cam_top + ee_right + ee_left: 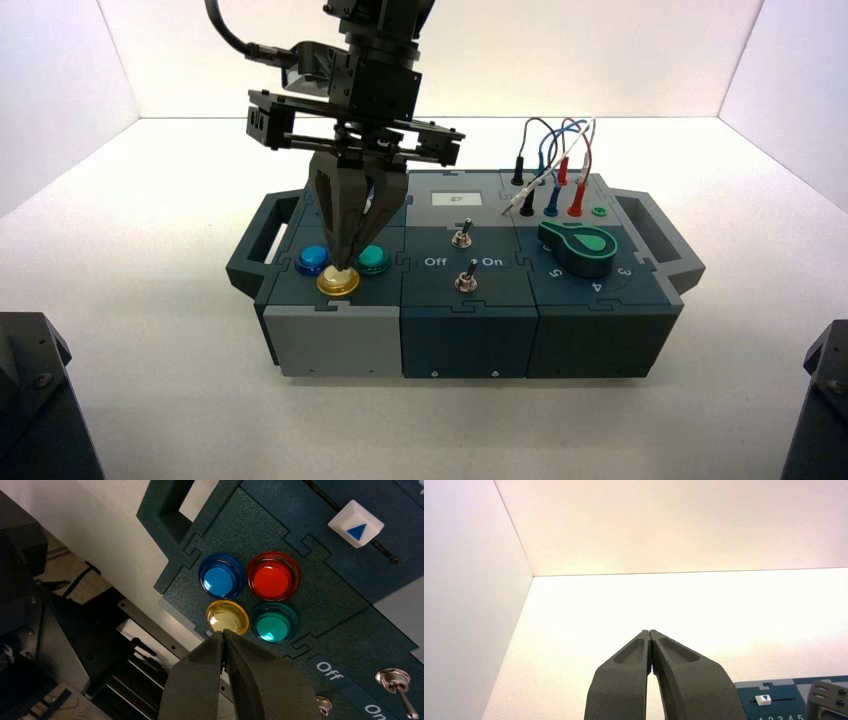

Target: Push the yellow button with the right gripper.

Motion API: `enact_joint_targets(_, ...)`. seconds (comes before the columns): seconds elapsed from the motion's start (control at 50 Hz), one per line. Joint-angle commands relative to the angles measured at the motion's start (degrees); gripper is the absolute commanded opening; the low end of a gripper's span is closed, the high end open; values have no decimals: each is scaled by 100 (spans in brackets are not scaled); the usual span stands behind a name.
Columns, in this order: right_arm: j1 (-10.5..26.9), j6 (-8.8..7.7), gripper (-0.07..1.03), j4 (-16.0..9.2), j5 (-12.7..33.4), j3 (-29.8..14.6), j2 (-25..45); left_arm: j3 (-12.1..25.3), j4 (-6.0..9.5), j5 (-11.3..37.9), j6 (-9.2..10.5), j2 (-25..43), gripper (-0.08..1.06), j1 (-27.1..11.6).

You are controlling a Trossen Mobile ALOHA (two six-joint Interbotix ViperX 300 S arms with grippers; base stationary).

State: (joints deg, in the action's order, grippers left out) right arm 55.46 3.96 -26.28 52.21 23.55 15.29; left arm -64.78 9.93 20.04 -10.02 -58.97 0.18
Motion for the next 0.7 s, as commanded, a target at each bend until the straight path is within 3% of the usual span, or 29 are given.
enact_joint_targets(0.02, 0, 0, -2, -35, -9, -141, -53, 141, 9, -26, 0, 26, -3, 26)
enact_joint_targets(0.7, 26, -9, -2, -62, -9, -70, 18, 132, -9, 0, -9, 53, -3, 26)
